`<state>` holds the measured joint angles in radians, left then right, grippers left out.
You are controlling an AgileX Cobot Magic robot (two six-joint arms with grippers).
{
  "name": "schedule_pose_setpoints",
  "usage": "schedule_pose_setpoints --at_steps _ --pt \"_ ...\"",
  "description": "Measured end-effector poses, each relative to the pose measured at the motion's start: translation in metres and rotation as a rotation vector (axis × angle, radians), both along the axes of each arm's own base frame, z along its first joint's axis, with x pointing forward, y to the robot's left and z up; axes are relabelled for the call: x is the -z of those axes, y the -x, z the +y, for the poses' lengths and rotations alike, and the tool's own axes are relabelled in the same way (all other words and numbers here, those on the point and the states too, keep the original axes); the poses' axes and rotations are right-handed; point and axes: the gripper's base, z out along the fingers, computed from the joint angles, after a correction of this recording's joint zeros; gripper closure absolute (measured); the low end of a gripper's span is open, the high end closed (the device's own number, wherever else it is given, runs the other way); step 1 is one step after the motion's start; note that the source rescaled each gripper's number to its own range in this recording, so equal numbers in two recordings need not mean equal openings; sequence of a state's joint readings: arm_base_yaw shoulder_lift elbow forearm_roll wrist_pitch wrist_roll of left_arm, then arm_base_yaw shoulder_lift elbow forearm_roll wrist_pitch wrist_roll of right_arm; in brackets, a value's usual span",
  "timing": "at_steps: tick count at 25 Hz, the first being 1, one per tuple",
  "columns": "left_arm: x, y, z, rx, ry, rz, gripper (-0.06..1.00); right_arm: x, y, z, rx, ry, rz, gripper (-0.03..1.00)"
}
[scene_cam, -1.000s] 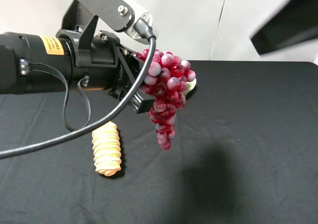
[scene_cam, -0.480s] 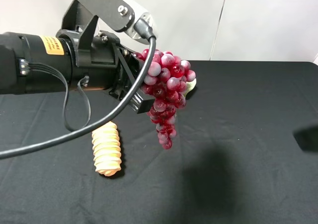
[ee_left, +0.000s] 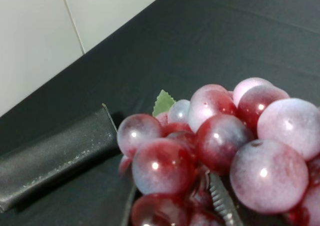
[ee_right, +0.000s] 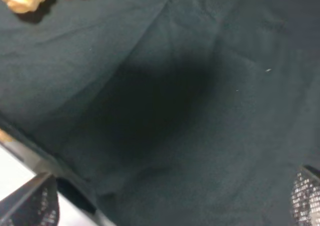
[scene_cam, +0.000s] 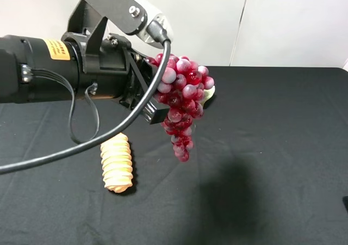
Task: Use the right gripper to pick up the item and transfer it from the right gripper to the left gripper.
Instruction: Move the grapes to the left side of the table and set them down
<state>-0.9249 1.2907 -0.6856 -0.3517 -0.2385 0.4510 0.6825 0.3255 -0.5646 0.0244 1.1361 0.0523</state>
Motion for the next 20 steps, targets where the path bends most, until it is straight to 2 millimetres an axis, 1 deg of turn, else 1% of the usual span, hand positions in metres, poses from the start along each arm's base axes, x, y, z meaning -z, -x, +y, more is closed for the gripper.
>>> schedule_pose_setpoints --at_steps 2,7,9,20 --pt "0.0 0.0 0.0 0.0 0.0 0.0 0.93 0.005 0.003 -0.006 0.016 -0.003 -0.043 -0.03" --pt "0.0 0.0 0.0 0.0 0.0 0.0 0.93 0.005 0.006 -0.013 0.037 -0.044 -0.154 -0.03" --pt "0.0 0.0 0.0 0.0 0.0 0.0 0.93 0.009 0.005 -0.012 0.036 -0.05 -0.161 -0.03" --pt "0.0 0.0 0.0 0.0 0.0 0.0 0.94 0.009 0.004 -0.011 0.032 -0.055 -0.164 -0.03"
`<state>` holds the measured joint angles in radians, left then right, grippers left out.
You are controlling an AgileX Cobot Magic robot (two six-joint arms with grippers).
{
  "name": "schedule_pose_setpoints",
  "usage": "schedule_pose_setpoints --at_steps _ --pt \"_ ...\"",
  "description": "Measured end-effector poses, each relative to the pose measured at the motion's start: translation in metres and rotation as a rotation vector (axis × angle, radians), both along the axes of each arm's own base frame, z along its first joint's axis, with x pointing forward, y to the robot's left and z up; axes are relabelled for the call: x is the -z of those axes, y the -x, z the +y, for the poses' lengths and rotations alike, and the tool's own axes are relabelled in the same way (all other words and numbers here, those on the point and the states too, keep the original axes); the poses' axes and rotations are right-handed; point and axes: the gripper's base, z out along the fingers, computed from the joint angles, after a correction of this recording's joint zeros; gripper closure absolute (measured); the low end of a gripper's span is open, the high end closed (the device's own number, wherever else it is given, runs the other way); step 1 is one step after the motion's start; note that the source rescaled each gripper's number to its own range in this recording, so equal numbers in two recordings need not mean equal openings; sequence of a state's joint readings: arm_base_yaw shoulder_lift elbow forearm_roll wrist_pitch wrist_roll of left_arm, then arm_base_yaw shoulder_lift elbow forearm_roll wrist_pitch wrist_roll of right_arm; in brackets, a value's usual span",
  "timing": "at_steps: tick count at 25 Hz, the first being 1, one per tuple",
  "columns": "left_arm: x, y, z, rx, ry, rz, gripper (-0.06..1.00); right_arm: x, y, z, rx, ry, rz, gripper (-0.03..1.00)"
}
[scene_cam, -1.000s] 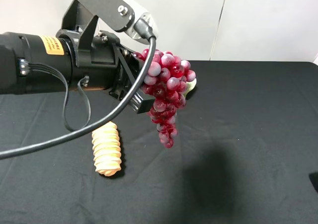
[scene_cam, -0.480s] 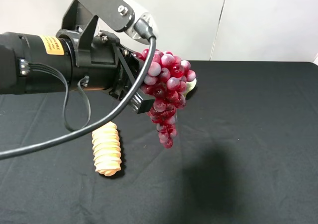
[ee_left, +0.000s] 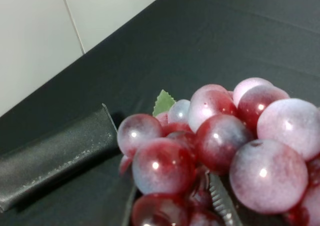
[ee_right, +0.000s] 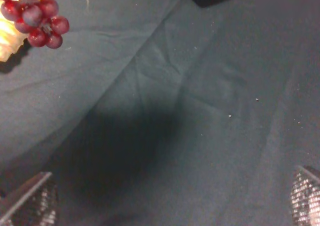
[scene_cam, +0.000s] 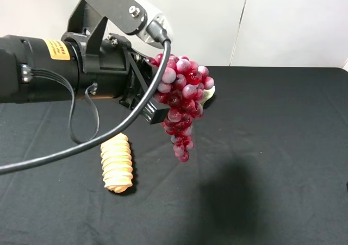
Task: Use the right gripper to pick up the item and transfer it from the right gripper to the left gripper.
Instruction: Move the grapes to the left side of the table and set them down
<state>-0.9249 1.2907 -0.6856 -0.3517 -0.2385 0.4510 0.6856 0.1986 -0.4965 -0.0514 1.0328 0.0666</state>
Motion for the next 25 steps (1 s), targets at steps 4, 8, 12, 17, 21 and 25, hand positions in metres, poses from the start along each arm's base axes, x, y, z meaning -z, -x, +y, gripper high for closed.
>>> schedule_pose_setpoints --at_steps 4,8,12,17,21,25 --pt "0.0 0.0 0.0 0.0 0.0 0.0 0.94 0.0 0.0 -0.001 0.037 -0.002 0.001 -0.03" --pt "0.0 0.0 0.0 0.0 0.0 0.0 0.94 -0.001 0.001 -0.006 0.173 -0.015 -0.017 -0.03" --pt "0.0 0.0 0.0 0.0 0.0 0.0 0.94 -0.003 0.012 -0.014 0.32 -0.061 -0.098 -0.03" --pt "0.0 0.0 0.0 0.0 0.0 0.0 0.94 -0.003 0.026 -0.018 0.492 -0.094 -0.193 -0.03" --pt "0.0 0.0 0.0 0.0 0.0 0.0 0.94 -0.003 0.027 -0.018 0.591 -0.086 -0.202 -0.03" --pt "0.0 0.0 0.0 0.0 -0.001 0.001 0.94 -0.003 0.027 -0.018 0.617 -0.084 -0.203 -0.03"
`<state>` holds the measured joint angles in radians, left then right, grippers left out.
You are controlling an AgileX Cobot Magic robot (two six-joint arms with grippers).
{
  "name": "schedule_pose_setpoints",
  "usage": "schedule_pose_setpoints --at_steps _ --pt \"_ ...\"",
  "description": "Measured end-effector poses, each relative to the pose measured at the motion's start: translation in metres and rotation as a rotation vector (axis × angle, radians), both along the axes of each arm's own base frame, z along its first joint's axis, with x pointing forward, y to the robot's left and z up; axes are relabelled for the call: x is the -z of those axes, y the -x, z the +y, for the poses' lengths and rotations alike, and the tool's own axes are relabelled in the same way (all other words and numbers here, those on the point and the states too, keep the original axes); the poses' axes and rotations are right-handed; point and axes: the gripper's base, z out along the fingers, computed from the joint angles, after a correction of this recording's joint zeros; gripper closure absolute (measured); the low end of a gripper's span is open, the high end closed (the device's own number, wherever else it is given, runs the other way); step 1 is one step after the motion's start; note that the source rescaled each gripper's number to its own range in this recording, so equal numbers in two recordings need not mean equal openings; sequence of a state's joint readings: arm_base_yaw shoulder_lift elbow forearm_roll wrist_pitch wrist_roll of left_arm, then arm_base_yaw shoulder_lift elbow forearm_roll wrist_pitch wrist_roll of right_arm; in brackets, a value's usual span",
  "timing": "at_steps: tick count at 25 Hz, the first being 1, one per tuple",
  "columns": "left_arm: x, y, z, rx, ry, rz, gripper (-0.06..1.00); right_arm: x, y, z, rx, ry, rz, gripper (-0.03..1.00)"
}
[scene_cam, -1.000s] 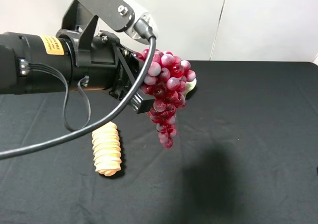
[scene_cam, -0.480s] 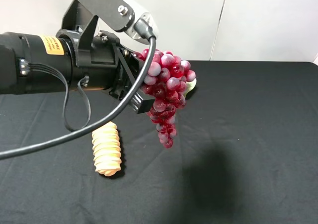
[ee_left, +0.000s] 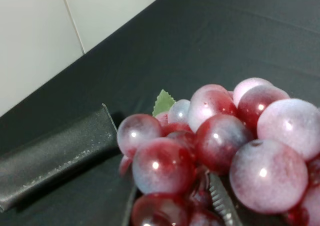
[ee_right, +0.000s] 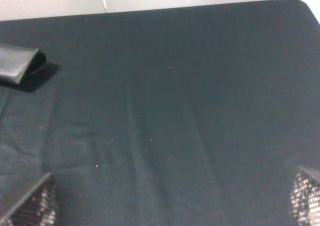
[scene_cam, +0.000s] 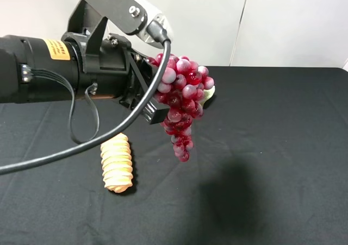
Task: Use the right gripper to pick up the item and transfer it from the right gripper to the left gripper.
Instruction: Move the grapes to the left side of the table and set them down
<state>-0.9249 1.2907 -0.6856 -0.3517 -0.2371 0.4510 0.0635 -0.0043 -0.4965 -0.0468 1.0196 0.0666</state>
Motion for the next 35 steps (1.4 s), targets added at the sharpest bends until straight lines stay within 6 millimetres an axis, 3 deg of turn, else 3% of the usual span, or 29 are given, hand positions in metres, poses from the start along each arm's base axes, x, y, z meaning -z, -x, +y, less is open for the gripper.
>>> schedule_pose_setpoints --at_steps 8,17,27,35 --pt "-0.006 0.004 -0.005 0.073 -0.09 0.121 0.94 0.0 0.0 0.0 -0.001 -0.002 0.0 -0.03" --pt "-0.063 -0.018 0.004 0.064 -0.123 0.288 0.94 0.0 0.0 0.0 -0.001 -0.002 0.0 -0.03" --pt "-0.103 -0.056 0.059 -0.196 -0.167 0.392 0.94 0.0 0.0 0.0 -0.001 -0.002 0.0 -0.03" --pt "-0.098 -0.078 0.108 -0.404 -0.23 0.479 0.94 0.0 0.0 0.0 -0.001 -0.002 0.0 -0.03"
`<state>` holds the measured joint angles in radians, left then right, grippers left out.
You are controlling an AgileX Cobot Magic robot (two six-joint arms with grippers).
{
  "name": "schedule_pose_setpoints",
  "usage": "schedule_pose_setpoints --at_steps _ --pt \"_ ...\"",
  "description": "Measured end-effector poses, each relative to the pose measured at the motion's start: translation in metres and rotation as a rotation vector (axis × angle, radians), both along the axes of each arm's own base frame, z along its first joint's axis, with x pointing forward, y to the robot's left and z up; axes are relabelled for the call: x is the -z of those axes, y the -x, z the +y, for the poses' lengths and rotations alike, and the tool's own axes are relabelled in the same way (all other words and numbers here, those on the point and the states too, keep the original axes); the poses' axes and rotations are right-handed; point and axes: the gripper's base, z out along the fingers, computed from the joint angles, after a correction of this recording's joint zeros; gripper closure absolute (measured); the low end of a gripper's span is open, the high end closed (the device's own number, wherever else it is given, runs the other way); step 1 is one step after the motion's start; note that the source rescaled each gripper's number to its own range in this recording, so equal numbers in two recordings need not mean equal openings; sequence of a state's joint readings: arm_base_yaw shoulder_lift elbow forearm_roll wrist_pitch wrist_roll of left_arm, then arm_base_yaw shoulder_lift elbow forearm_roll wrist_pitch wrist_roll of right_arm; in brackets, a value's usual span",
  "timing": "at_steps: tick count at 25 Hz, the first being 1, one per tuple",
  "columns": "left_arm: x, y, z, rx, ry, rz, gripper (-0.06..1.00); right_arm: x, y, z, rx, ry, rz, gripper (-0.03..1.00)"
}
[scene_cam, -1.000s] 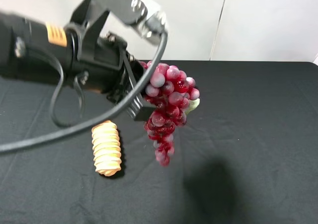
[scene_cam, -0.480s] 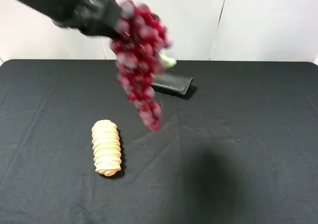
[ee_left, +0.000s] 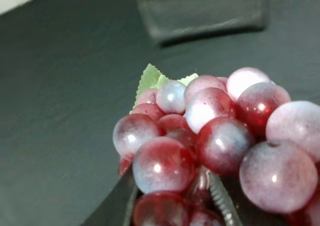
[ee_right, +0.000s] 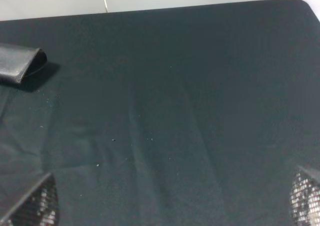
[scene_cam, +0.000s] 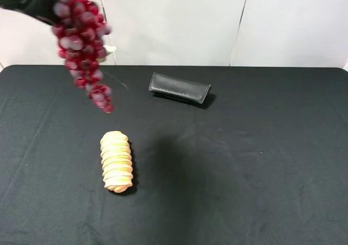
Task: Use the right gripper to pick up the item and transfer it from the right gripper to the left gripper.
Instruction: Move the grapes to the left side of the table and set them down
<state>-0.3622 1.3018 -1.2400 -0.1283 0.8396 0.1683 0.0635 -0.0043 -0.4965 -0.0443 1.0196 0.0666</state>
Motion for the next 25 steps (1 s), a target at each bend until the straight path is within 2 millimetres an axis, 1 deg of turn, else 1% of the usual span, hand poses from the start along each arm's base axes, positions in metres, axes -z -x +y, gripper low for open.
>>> schedule_pose_setpoints --at_steps 5,10,18,25 --pt "0.019 -0.02 0.025 -0.094 -0.076 0.092 0.94 0.0 0.0 0.0 0.0 0.0 0.0 -0.03" --pt "0.038 -0.038 0.039 -0.143 -0.134 0.145 0.94 0.0 0.0 0.0 0.0 0.0 0.0 -0.03" --pt "0.071 -0.063 0.046 -0.167 -0.193 0.22 0.94 0.0 0.0 0.0 0.0 0.0 0.0 -0.03" --pt "0.11 -0.089 0.043 -0.163 -0.223 0.264 0.94 0.0 0.0 0.0 -0.001 -0.001 0.0 -0.03"
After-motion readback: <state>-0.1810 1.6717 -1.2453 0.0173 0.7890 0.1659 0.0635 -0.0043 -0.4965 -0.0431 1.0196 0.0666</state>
